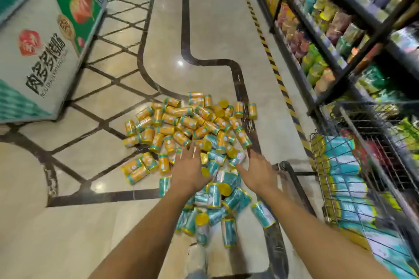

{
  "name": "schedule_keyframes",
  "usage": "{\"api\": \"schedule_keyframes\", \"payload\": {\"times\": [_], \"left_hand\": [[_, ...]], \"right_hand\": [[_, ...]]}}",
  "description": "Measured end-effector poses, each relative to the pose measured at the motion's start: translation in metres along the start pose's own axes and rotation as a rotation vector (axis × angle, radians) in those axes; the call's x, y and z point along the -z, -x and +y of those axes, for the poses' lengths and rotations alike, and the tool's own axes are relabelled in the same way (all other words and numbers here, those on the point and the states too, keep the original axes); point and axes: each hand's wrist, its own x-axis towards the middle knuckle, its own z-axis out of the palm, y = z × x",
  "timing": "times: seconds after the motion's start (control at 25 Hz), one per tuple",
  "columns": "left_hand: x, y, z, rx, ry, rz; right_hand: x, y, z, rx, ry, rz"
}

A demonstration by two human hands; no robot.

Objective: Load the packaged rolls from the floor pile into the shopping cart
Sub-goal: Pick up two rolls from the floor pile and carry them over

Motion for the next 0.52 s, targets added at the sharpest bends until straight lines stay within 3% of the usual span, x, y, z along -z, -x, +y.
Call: {"api": "schedule_keyframes", "payload": {"times": [0.2,0.52], "left_hand": [[-0.095,-0.083,-0.014,0.008,0.058,-0.089],[-0.339,-0.199,-0.029,0.086,0.059,-0.257]], "right_hand": [[-0.091,-0.085,0.025,-0.135,-0.057,-0.120],[-0.296,-0.226,0.107,-0.132,-0.037,-0.246]]}}
